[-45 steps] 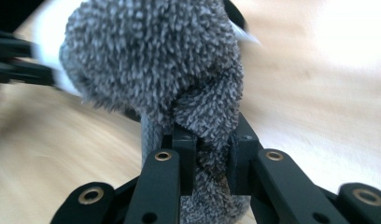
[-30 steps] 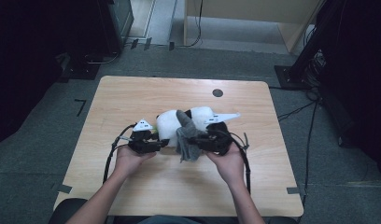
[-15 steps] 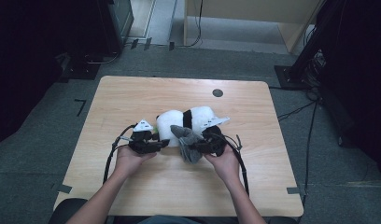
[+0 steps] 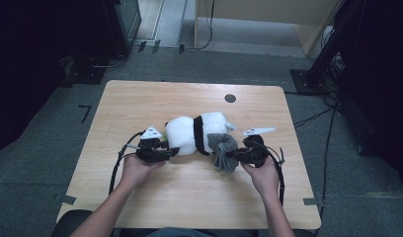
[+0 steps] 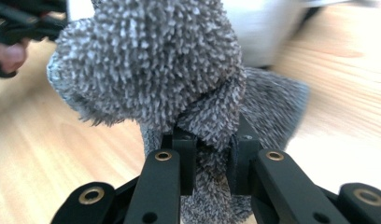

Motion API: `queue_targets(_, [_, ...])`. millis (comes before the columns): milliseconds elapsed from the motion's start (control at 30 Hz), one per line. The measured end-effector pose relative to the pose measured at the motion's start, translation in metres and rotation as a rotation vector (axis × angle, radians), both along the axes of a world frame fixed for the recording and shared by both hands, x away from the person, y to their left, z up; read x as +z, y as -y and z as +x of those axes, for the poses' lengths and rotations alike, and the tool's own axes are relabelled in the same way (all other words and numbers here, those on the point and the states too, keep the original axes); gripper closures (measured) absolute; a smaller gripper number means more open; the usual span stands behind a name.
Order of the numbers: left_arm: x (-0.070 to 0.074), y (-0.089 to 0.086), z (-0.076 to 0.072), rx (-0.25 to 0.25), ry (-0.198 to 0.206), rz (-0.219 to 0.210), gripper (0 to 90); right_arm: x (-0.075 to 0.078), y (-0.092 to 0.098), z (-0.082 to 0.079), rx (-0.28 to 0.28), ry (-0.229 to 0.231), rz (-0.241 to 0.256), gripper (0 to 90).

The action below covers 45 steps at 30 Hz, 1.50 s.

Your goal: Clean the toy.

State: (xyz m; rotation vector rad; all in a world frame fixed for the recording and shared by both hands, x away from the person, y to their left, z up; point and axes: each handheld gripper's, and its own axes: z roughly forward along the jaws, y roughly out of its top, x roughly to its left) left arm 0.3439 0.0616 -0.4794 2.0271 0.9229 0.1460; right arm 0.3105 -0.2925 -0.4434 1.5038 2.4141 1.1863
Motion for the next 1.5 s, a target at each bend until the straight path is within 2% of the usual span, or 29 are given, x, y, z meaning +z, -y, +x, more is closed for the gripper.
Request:
queue_targets(167, [0.0,0.0,0.0,0.002,0.002,0.0,53.7,0.009,0.026,0.002,-0.09,0.024,0.011,77.9])
queue_targets(300, [0.0,-0.001,0.0,0.002,0.005,-0.001,53.7,0.014,0.049,0.008,-0.16,0.027,-0.025,77.9])
queue_targets(467, [-0.001,-0.002,0.001,0.001,0.01,-0.006,53.7,0.001,0.069,0.021,-0.225,-0.016,-0.049,77.8])
queue_targets(600, [-0.001,-0.002,0.0,0.001,0.012,-0.012,53.6,-0.013,0.067,0.035,-0.227,-0.053,-0.076,77.3])
queue_targets(800, [-0.002,-0.003,0.001,0.002,0.015,-0.02,52.8,-0.034,0.056,0.052,-0.207,-0.058,-0.145,72.3])
queue_targets(833, [-0.002,-0.003,0.001,0.004,0.013,-0.022,52.6,-0.037,0.056,0.054,-0.209,-0.057,-0.146,71.8])
queue_targets(900, [-0.002,-0.003,0.001,0.006,0.017,-0.024,52.3,-0.041,0.056,0.055,-0.209,-0.063,-0.117,67.8])
queue_targets(967, [-0.002,-0.003,0.001,0.006,0.016,-0.029,52.0,-0.041,0.057,0.055,-0.193,-0.061,-0.087,58.5])
queue_targets(1067, [-0.002,-0.004,0.002,0.003,0.015,-0.034,51.7,-0.038,0.059,0.051,-0.175,-0.029,-0.066,44.4])
queue_targets(1100, [-0.002,-0.004,0.002,0.003,0.013,-0.036,51.6,-0.037,0.06,0.049,-0.175,-0.023,-0.058,42.9])
queue_targets(1200, [-0.001,-0.004,0.002,0.004,0.013,-0.037,51.3,-0.028,0.062,0.042,-0.169,0.006,-0.035,42.0])
queue_targets(1300, [-0.001,-0.004,0.002,0.004,0.011,-0.039,51.2,-0.016,0.063,0.034,-0.164,0.08,-0.007,40.1])
queue_targets(1400, [-0.001,-0.004,0.002,0.003,0.01,-0.04,51.0,-0.004,0.06,0.027,-0.134,0.143,0.062,38.7])
queue_targets(1500, [0.0,-0.004,0.002,0.002,0.008,-0.04,50.8,0.003,0.05,0.022,-0.096,0.186,0.073,36.2])
